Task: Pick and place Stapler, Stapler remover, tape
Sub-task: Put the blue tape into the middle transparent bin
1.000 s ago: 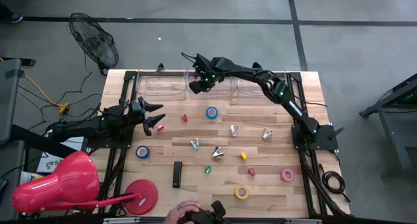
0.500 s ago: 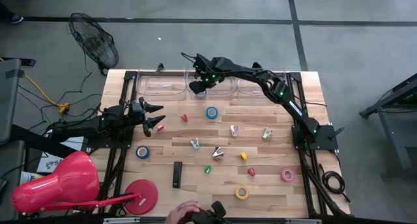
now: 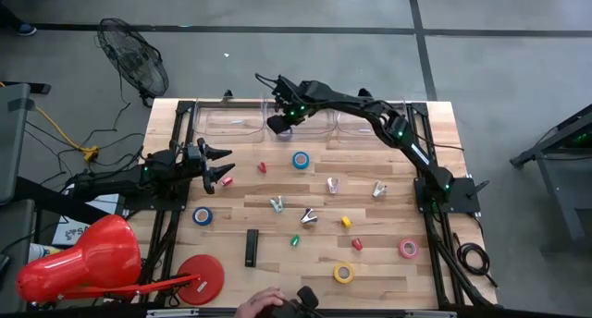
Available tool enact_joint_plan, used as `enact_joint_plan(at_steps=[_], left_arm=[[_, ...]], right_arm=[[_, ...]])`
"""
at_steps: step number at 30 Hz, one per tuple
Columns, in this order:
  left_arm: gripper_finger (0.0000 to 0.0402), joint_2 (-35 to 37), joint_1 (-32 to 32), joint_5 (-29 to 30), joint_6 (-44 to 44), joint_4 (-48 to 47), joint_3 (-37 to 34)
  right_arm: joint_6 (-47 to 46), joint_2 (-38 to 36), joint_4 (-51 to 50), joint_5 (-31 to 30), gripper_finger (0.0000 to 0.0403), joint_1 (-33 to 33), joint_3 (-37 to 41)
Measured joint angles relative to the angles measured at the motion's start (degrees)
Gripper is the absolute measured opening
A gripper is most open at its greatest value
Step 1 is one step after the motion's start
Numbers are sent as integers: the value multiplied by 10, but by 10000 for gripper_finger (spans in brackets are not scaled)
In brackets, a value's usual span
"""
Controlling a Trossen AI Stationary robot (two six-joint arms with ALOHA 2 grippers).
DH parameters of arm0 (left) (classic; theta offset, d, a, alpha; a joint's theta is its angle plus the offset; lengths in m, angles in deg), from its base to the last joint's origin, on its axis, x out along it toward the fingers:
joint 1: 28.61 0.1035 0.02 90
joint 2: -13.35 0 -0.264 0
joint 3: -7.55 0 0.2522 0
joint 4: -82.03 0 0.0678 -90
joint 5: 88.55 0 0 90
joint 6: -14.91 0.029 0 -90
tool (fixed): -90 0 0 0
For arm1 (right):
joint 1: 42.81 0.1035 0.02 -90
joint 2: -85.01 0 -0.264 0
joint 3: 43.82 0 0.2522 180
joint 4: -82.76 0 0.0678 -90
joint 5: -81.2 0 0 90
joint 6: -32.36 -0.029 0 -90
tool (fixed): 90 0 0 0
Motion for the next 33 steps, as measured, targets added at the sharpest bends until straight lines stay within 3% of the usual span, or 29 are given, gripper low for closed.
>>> enact_joint_plan(at_steps=[7,20,33], left_arm=[[230,0,0,0,0,0,0],[230,0,0,0,0,0,0],[230,0,0,0,0,0,0]], right_arm=[[15,-20,-18,-38,141,2,0],[38,-45,-62,-48,141,22,1],[133,-51,-119,-44,141,71,1]])
